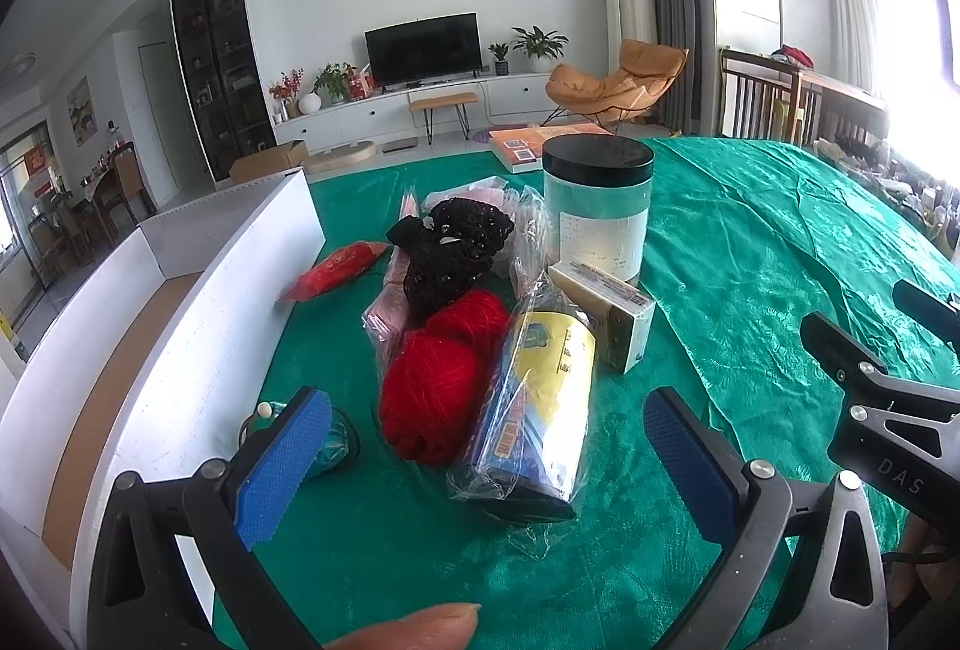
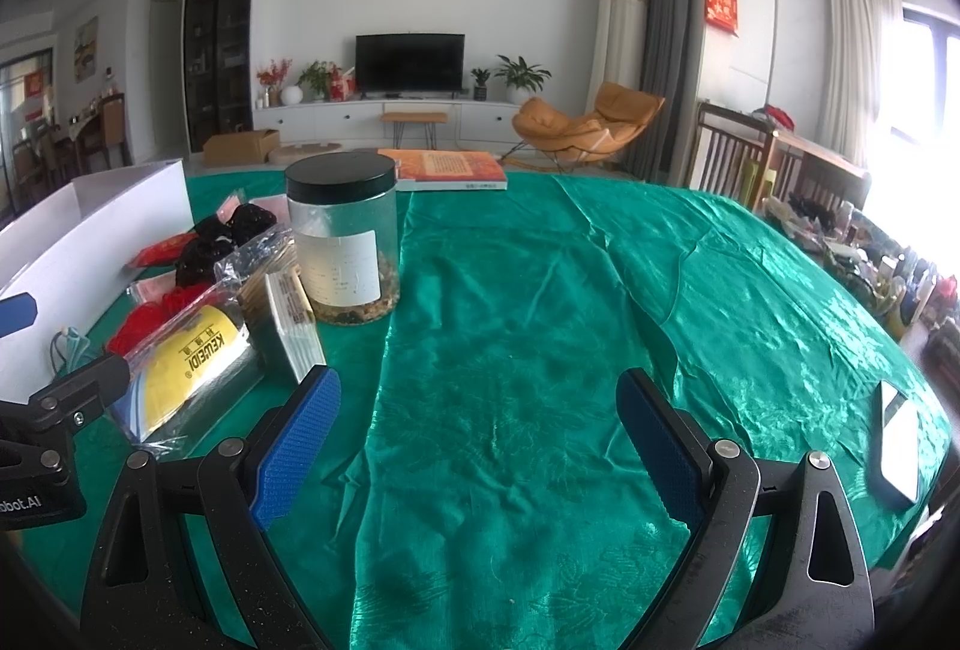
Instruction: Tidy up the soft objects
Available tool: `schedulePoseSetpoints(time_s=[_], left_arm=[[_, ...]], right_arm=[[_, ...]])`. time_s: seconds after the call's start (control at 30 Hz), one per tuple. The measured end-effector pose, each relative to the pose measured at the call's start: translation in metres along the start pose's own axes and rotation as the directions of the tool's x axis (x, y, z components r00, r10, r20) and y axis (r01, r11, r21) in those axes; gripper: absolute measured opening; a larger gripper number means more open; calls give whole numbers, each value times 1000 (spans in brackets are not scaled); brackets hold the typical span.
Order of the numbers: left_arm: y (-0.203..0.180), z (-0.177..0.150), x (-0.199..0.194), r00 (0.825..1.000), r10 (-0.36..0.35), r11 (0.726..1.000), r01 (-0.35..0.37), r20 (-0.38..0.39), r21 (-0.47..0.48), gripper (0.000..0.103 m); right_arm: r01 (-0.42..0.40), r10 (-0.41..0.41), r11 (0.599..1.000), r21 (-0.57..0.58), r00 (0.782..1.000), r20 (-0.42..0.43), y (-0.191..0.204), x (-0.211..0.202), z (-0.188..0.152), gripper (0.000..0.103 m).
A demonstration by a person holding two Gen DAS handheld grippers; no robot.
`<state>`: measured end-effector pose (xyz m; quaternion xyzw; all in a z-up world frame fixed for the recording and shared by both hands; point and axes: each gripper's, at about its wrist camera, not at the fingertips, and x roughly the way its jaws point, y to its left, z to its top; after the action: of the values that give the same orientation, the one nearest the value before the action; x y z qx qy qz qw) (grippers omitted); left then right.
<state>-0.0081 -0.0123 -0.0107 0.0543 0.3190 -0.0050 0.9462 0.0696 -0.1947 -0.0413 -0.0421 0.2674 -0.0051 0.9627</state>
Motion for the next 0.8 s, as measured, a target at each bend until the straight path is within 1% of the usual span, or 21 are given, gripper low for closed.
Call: schedulePoseSetpoints(time_s=[0.8], left_arm=[[0, 0, 0, 1000, 0, 1000, 0, -3, 2, 103]], right_arm=[[-3, 3, 1000, 4, 1000, 0, 0, 1, 0, 95]])
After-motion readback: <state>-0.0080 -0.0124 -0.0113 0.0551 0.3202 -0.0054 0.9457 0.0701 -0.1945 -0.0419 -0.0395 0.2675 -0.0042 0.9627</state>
